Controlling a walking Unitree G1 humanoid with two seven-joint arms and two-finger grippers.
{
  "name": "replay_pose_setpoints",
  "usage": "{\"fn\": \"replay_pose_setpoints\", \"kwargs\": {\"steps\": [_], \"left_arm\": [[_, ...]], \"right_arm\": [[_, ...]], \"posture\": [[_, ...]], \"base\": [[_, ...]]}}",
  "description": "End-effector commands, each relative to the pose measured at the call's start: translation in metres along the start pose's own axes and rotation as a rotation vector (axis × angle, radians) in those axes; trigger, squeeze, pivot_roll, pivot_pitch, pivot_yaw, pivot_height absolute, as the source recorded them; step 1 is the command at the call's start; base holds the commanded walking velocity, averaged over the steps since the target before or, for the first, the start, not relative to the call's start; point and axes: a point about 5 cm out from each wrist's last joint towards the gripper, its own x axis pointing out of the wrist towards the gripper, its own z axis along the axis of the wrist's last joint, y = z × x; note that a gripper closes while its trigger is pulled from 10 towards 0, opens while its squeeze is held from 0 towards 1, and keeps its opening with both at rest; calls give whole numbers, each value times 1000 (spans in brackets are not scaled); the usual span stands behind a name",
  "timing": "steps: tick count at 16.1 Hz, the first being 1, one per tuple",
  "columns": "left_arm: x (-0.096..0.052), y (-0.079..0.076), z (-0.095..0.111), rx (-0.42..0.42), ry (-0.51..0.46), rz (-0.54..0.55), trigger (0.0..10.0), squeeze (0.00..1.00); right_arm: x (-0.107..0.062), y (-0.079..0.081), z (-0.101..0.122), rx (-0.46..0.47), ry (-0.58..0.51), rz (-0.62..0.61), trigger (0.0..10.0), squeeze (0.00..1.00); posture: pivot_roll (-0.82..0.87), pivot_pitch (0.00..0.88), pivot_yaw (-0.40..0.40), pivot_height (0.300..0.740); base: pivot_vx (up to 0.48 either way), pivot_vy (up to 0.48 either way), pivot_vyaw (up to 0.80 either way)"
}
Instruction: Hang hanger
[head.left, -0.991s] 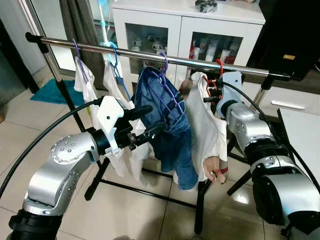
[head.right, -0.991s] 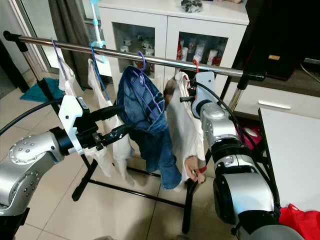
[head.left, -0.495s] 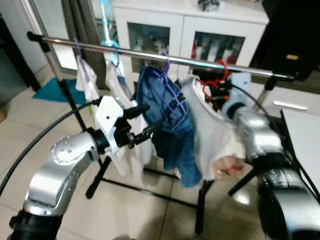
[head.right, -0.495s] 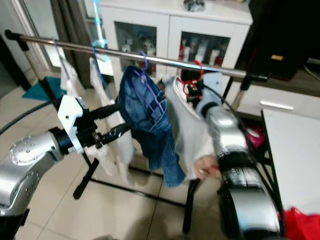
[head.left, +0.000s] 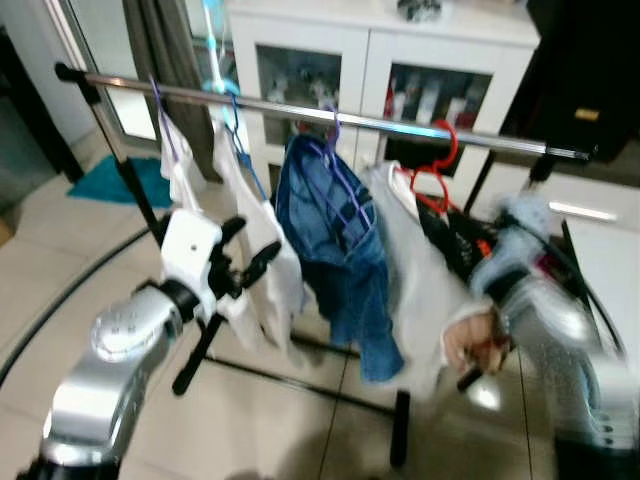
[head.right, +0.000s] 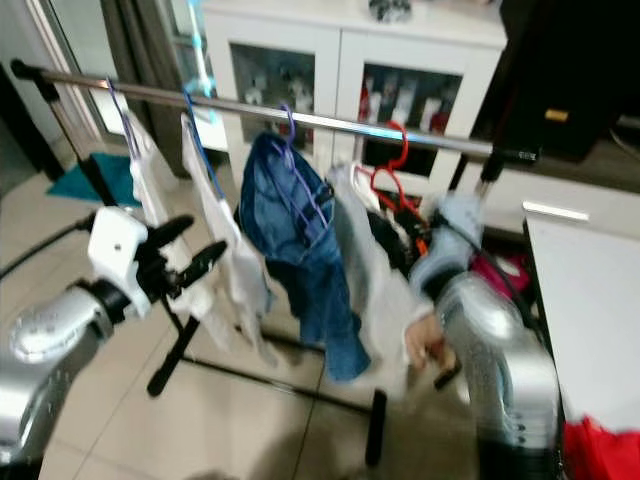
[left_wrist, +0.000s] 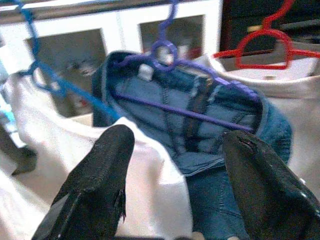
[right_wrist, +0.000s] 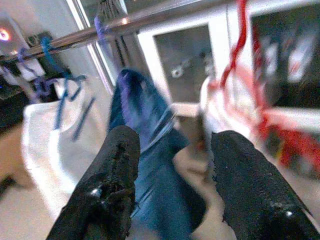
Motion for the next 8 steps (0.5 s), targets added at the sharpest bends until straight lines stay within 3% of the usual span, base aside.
{"fn": "replay_pose_setpoints", "kwargs": {"steps": [1, 4, 5, 8], "left_arm": [[0, 2, 3, 11, -18, 42, 10000, 51], [2, -8, -2, -16, -13, 79, 10000, 55], [1, -9, -1, -25, -14, 92, 10000, 55], [-2, -3, -1, -14, -10, 132, 10000, 55]], "right_arm": [[-2, 6, 3, 2, -28, 0, 10000, 1000], [-7, 11, -3, 55, -65, -61, 10000, 1000], [-3, 10, -5, 14, -52, -99, 10000, 1000], [7, 12, -5, 4, -60, -108, 10000, 1000]], "posture": [[-14, 58, 5, 740], [-5, 71, -17, 740], [-2, 73, -21, 740], [4, 60, -32, 740]], "base": [[0, 311, 0], [0, 378, 0], [0, 394, 0], [0, 394, 0]]}}
